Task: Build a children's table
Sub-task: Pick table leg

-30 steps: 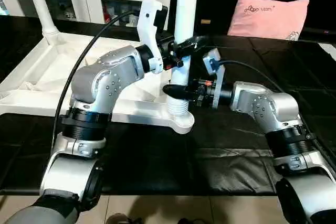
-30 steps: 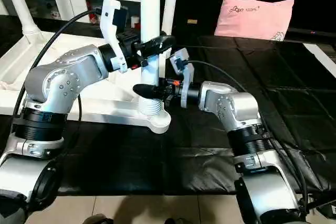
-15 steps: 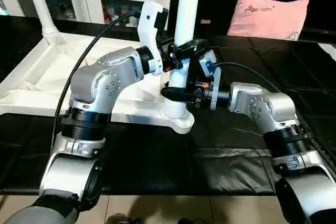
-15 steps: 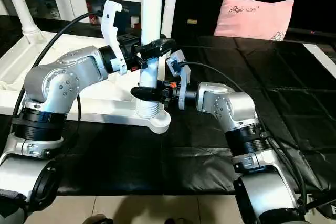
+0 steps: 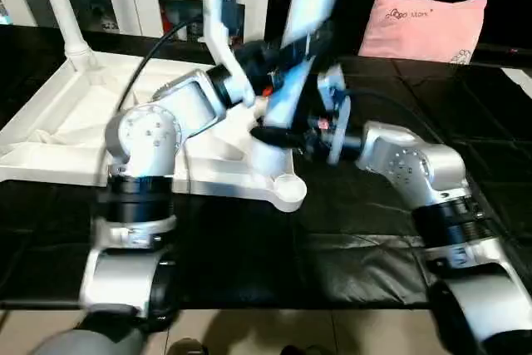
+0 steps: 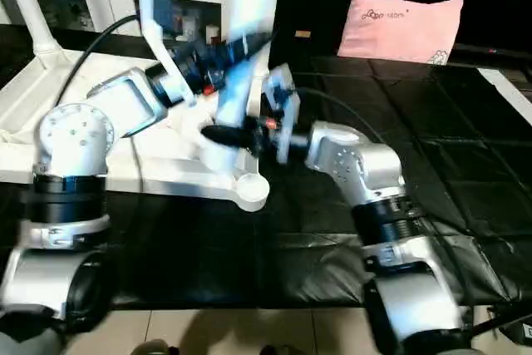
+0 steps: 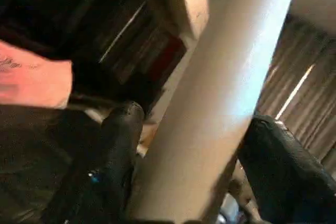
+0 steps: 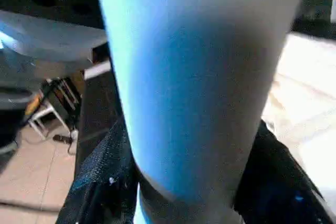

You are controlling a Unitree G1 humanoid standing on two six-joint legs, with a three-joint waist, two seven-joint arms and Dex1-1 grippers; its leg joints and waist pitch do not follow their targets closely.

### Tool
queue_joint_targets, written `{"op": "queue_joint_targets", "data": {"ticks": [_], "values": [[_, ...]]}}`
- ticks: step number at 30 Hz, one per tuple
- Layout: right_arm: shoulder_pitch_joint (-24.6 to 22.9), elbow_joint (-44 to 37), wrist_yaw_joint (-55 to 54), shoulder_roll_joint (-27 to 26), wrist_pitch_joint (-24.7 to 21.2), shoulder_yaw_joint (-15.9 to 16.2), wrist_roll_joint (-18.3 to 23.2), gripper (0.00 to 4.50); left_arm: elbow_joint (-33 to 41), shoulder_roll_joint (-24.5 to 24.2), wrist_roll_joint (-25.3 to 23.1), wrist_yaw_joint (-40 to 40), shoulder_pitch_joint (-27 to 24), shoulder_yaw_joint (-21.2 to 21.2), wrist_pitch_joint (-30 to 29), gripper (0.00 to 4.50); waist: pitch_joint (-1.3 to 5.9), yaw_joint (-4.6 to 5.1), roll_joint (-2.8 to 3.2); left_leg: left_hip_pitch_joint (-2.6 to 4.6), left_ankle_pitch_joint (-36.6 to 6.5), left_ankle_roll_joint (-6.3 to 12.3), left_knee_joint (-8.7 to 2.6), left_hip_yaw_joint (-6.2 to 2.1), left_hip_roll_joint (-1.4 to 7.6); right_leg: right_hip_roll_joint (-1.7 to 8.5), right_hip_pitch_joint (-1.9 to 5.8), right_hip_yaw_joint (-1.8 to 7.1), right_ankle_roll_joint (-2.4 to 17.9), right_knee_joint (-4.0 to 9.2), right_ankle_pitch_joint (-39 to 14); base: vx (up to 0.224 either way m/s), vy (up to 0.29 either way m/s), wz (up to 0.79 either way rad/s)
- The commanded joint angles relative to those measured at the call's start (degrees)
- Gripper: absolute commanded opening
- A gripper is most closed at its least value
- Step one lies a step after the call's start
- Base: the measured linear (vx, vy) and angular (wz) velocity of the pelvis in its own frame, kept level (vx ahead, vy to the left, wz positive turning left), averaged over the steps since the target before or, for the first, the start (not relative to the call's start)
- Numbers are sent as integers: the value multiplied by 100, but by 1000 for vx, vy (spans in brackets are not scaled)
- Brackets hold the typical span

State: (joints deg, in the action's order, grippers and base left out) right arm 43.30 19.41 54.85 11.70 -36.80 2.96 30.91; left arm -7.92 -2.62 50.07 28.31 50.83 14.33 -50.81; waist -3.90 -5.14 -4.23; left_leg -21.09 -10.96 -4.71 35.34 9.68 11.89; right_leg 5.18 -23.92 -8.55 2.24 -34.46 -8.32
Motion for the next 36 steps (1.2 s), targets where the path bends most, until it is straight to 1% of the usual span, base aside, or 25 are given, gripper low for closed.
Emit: {"op": "queue_joint_targets", "data": {"ticks": [1, 2, 5, 7, 8, 9, 11, 13, 14, 16, 18, 19, 20, 22, 24, 25, 27, 28, 30, 31, 32, 33, 34, 35, 36], "values": [[35, 363, -440, -13, -44, -261, -65, 197, 397, 325, 591, 83, 377, -67, -113, 352, 489, -9, -4, 14, -513, 25, -362, -7, 157, 385, 423, 382, 640, 386, -1695, 0, 0, 0], [31, 361, -446, -20, -47, -266, -57, 196, 405, 342, 599, 61, 386, -38, -113, 375, 497, -25, -1, 35, -499, -14, -370, -6, 174, 398, 413, 388, 702, 394, -1687, 0, 0, 0], [8, 402, -612, -103, 136, -353, -83, 194, 435, 393, 751, 34, 413, 79, -83, 391, 493, -34, -17, 17, -485, -62, -369, -8, 166, 385, 430, 388, 717, 366, -1560, 0, 0, 0], [-3, 427, -717, -140, 253, -382, -147, 193, 466, 403, 836, 15, 416, 133, -92, 402, 491, -22, -21, -8, -478, -60, -362, -4, 148, 390, 444, 389, 650, 371, -1603, 0, 0, 0], [-22, 424, -788, -165, 296, -410, -173, 193, 496, 402, 900, -19, 408, 181, -95, 422, 487, -11, -31, -12, -505, -44, -362, 1, 132, 371, 449, 382, 557, 392, -1731, 0, 0, 0], [-92, 393, -825, -182, 456, -378, -267, 193, 533, 400, 1034, -95, 392, 310, -120, 422, 478, -4, -13, -19, -526, -61, -364, -4, 129, 376, 449, 377, 455, 409, -1877, 0, 0, 0], [-149, 359, -933, -192, 572, -369, -360, 193, 552, 376, 1080, -116, 370, 384, -102, 439, 478, 9, -15, -10, -591, -67, -361, -3, 122, 361, 439, 365, 319, 441, -2071, 0, 0, 0], [-149, 368, -998, -190, 470, -419, -319, 193, 573, 257, 941, -89, 315, 343, -50, 445, 485, 12, 17, 15, -609, -67, -366, -12, 133, 353, 423, 363, 258, 450, -2096, 0, 0, 0], [-162, 358, -997, -184, 507, -427, -312, 193, 575, 179, 872, -73, 273, 309, -11, 445, 483, 19, 7, 24, -621, -62, -372, -14, 138, 338, 413, 361, 253, 442, -2040, 0, 0, 0], [-199, 344, -1020, -167, 640, -426, -371, 193, 577, -11, 611, 14, 179, 165, 93, 449, 490, 21, 23, 27, -630, -66, -385, -30, 157, 343, 413, 361, 260, 432, -1954, 0, 0, 0], [-328, 304, -1150, -78, 848, -433, -540, 193, 554, -710, -347, 511, -159, -518, 486, 450, 493, 30, 38, 37, -585, -78, -395, -34, 155, 335, 407, 369, 191, 409, -1872, 0, 0, 0], [-385, 283, -1203, -42, 886, -443, -588, 193, 513, -982, -677, 727, -290, -805, 630, 450, 498, 33, 28, 43, -548, -82, -400, -40, 159, 341, 403, 374, 160, 408, -1854, 0, 0, 0], [-421, 268, -1238, -22, 911, -449, -616, 193, 487, -1148, -868, 858, -371, -980, 715, 450, 487, 54, 47, 57, -559, -91, -415, -35, 165, 328, 388, 385, 111, 404, -1880, 0, 0, 0], [-597, 173, -1299, 77, 1030, -395, -754, 193, 307, -1695, -1607, 1286, -631, -1618, 1268, 450, 501, 40, 106, 77, -497, -180, -416, -47, 172, 343, 394, 395, 239, 366, -1625, 0, 0, 0], [-663, 128, -1314, 113, 1033, -380, -790, 193, 208, -1855, -1830, 1496, -723, -1818, 1512, 450, 496, 36, 95, 69, -543, -199, -422, -41, 167, 353, 405, 403, 332, 363, -1546, 0, 0, 0], [-724, 78, -1348, 140, 1038, -359, -839, 193, 120, -1961, -1946, 1683, -799, -1927, 1680, 450, 494, 38, 143, 74, -587, -219, -425, -37, 168, 352, 403, 410, 375, 352, -1529, 0, 0, 0], [-789, 29, -1398, 160, 1022, -359, -866, 193, 7, -2099, -2123, 1897, -876, -2091, 1899, 450, 495, 55, 115, 60, -677, -266, -432, -43, 172, 363, 421, 417, 497, 335, -1467, 0, 0, 0], [-863, -21, -1463, 173, 1010, -366, -897, 193, -128, -2276, -2348, 2165, -956, -2323, 2167, 450, 483, 47, 128, 68, -753, -257, -438, -46, 165, 369, 412, 414, 512, 373, -1537, 0, 0, 0], [-1000, -115, -1545, 187, 1021, -350, -955, 193, -386, -2592, -2823, 2615, -1043, -2789, 2672, 450, 474, 67, 167, 71, -915, -287, -437, -38, 147, 363, 416, 416, 467, 374, -1736, 0, 0, 0], [-1015, -125, -1549, 188, 1026, -346, -960, 193, -418, -2615, -2865, 2663, -1047, -2830, 2716, 450, 466, 62, 156, 81, -965, -266, -447, -40, 144, 360, 405, 415, 414, 425, -1848, 0, 0, 0], [-1181, -242, -1589, 191, 1086, -293, -1016, 193, -791, -2849, -3323, 3199, -1077, -3265, 3252, 421, 466, 64, 208, 99, -1043, -259, -454, -51, 138, 360, 391, 416, 319, 448, -2005, 0, 0, 0], [-1255, -296, -1605, 193, 1116, -265, -1047, 193, -1014, -2925, -3525, 3434, -1071, -3448, 3531, 421, 464, 80, 196, 95, -1085, -259, -457, -45, 138, 358, 390, 418, 301, 461, -2042, 0, 0, 0], [-1323, -352, -1628, 196, 1137, -237, -1075, 193, -1269, -2973, -3698, 3646, -1031, -3600, 3733, 414, 466, 79, 245, 107, -1170, -297, -462, -61, 146, 366, 389, 413, 303, 450, -2107, 0, 0, 0], [-1323, -352, -1628, 196, 1137, -237, -1075, 193, -1269, -2973, -3698, 3646, -1031, -3600, 3733, 414, 467, 86, 221, 109, -1184, -294, -465, -59, 144, 363, 387, 408, 296, 481, -2127, 0, 0, 0], [-1419, -445, -1669, 203, 1135, -202, -1136, 193, -1665, -3033, -3971, 3916, -943, -3813, 4062, 396, 478, 75, 262, 108, -1195, -324, -462, -66, 145, 375, 399, 412, 358, 452, -2055, 0, 0, 0]]}}
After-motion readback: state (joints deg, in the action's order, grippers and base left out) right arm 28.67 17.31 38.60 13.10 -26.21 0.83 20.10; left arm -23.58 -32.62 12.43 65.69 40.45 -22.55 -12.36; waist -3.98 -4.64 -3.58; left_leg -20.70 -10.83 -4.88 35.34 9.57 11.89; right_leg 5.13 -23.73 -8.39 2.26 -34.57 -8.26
